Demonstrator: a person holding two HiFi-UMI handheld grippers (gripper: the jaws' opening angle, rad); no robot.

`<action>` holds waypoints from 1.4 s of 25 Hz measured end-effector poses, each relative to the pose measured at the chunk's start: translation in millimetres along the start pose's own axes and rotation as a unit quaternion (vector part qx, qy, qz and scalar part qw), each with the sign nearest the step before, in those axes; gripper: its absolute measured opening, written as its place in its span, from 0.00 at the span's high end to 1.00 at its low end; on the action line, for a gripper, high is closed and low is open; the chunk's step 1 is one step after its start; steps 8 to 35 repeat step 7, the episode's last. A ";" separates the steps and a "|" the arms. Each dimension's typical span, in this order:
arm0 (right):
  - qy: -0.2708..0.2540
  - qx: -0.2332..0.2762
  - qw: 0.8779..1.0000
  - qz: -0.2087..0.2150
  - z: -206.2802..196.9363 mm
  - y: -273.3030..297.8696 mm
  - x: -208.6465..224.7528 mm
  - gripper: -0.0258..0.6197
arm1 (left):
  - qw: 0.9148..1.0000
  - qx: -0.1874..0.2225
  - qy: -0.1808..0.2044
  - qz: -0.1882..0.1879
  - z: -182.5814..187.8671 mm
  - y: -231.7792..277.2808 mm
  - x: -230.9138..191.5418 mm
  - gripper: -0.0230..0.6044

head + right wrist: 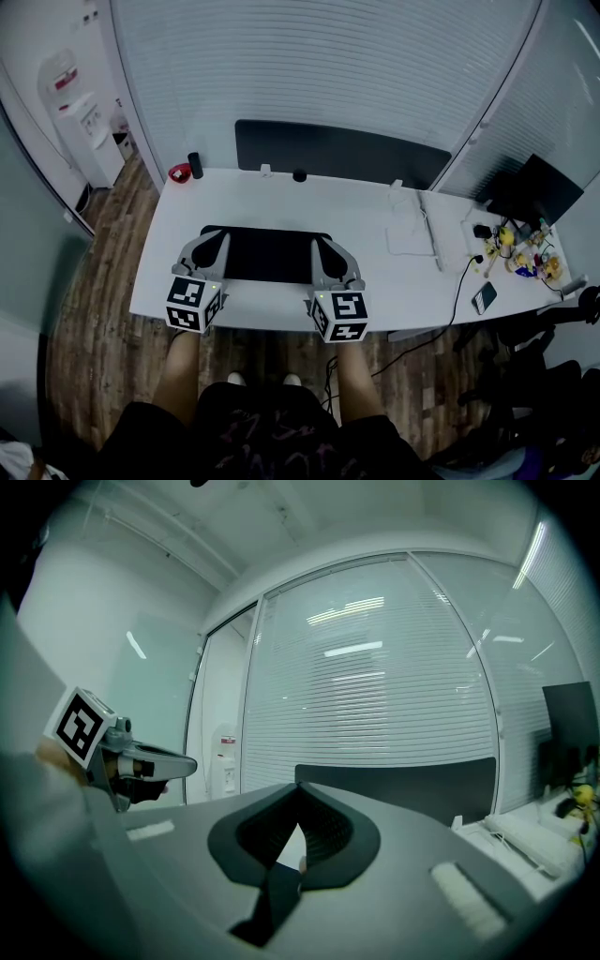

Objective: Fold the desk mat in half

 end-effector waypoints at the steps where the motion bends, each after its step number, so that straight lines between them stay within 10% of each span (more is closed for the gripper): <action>1: -0.001 0.000 1.000 0.000 -0.5 0.1 -1.2 0.95 | 1.000 0.001 -0.001 0.000 -0.4 -0.9 -0.9 0.96; 35: -0.001 0.001 1.000 -0.004 -1.6 -1.0 -0.7 0.95 | 1.000 0.005 -0.005 -0.001 -0.9 -0.2 -3.6 0.96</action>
Point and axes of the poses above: the fingertips, and each gripper's own axes: y forward along the fingers, x to its right, z out of its top, the point moved 6 cm from there along -y, backward along the fingers, and after that the axes turned 10 degrees about y, right-handed, at the moved point
